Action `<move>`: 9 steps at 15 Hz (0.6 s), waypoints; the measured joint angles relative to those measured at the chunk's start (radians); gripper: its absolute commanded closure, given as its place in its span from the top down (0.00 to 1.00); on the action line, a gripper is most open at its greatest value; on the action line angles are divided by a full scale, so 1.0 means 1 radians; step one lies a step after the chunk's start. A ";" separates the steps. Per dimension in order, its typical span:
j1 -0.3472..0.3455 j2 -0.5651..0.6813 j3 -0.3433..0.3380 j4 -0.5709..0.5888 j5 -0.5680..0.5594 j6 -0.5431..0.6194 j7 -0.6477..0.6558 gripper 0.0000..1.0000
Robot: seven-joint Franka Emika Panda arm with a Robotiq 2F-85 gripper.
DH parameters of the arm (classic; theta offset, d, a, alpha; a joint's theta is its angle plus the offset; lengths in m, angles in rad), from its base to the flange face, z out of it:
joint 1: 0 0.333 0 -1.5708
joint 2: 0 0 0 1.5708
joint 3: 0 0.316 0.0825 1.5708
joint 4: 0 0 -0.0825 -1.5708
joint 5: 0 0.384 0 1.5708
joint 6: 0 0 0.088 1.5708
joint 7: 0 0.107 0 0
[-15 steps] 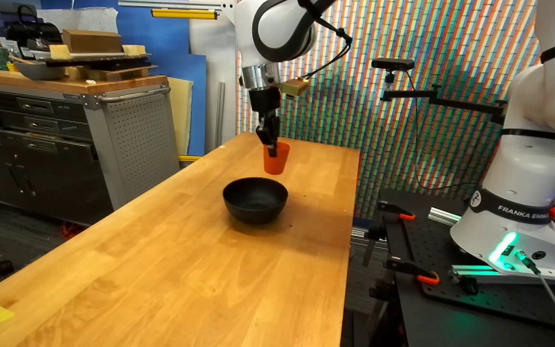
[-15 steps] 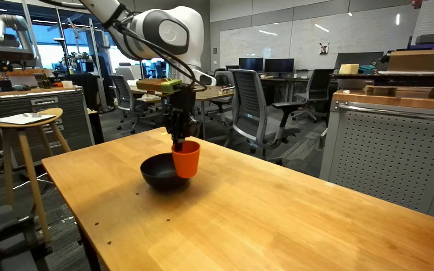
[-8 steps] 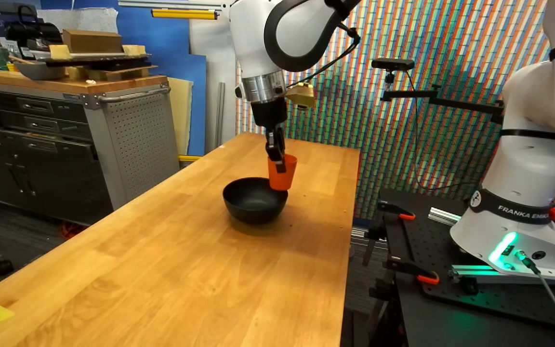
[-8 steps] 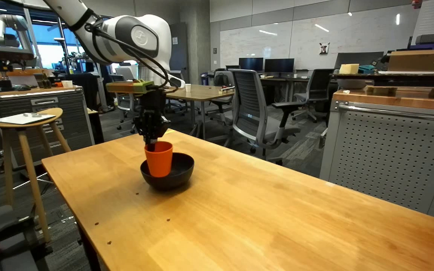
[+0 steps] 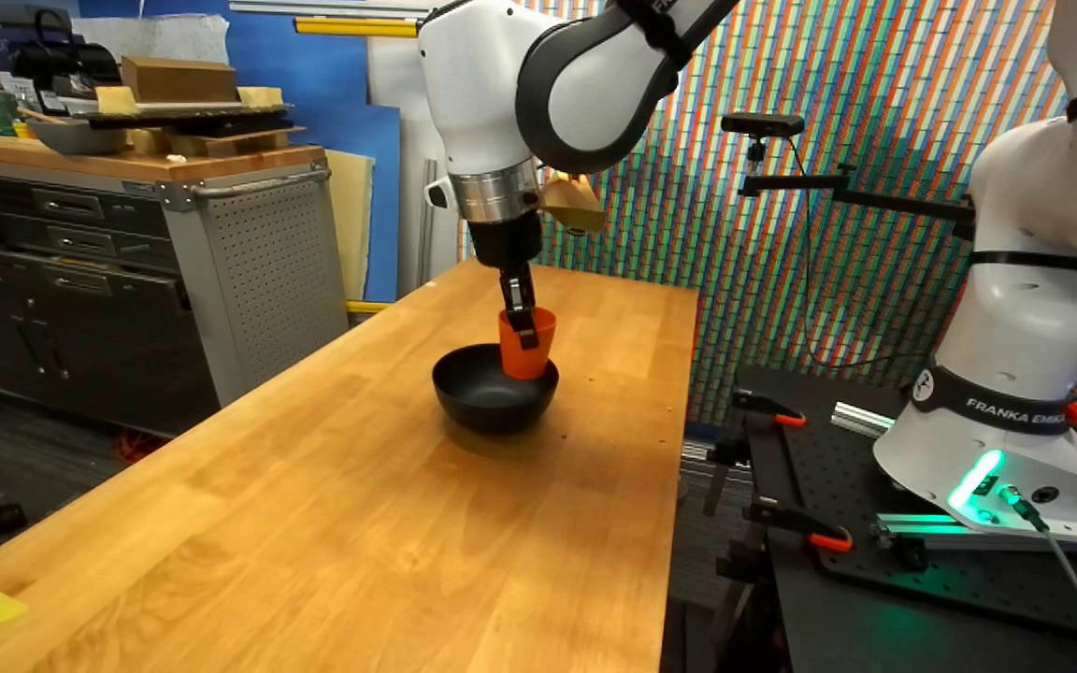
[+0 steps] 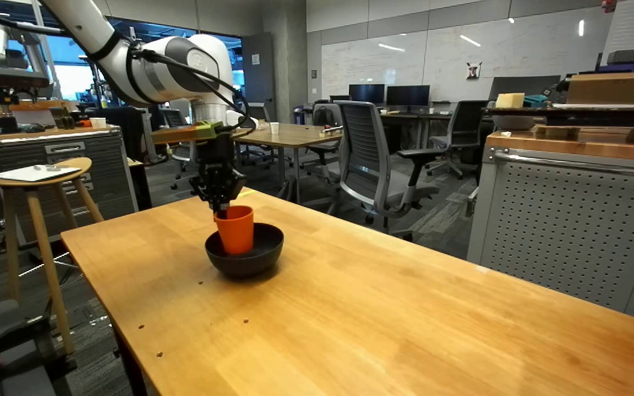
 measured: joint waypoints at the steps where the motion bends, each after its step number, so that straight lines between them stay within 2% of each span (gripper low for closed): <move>1: 0.004 0.012 0.000 0.012 -0.011 0.004 0.000 0.01; 9: 0.004 0.147 -0.010 0.117 -0.020 0.011 0.000 0.01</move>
